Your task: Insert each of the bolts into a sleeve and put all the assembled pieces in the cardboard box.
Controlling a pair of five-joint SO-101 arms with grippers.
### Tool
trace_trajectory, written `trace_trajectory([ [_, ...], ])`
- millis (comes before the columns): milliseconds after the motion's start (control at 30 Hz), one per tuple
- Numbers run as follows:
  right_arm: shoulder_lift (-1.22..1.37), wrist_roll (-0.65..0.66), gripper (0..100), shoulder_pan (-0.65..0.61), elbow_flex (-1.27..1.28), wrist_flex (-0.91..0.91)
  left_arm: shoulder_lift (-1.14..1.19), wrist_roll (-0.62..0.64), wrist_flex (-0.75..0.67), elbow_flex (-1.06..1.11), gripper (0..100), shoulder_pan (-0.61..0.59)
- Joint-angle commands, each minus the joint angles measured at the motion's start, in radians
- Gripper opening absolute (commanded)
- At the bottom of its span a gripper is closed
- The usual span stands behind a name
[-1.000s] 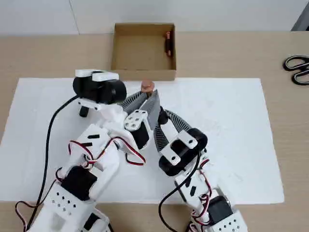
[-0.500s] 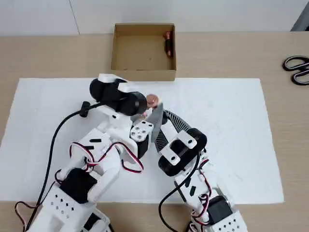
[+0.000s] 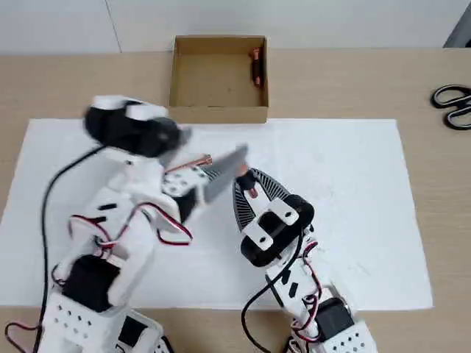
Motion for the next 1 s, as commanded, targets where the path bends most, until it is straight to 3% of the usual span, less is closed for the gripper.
trace_trajectory([
  [0, -0.015, 0.0, 0.5, 0.001, -0.017, -0.027, -0.011, -0.008, -0.026, -0.05, 25, -0.083],
  [200, -0.013, 0.0, 0.5, 0.119, -0.077, -0.03, -0.011, -0.005, -0.026, 0.019, 0, -0.236],
  [333, -0.012, 0.0, 0.4, 0.213, -0.143, -0.03, -0.011, -0.003, -0.026, 0.087, 0, -0.269],
  [500, 0.07, 0.0, 0.4, 0.217, -0.293, -0.021, -0.011, -0.002, -0.026, 0.153, 1, -0.265],
  [833, 0.805, -0.074, 0.4, 0.225, -0.772, -0.041, -0.012, -0.002, -0.026, 0.166, 1, -0.265],
  [967, 1.148, -0.074, 0.4, 0.223, -0.895, -0.219, -0.012, 0.034, -0.026, 0.165, 1, -0.265],
])
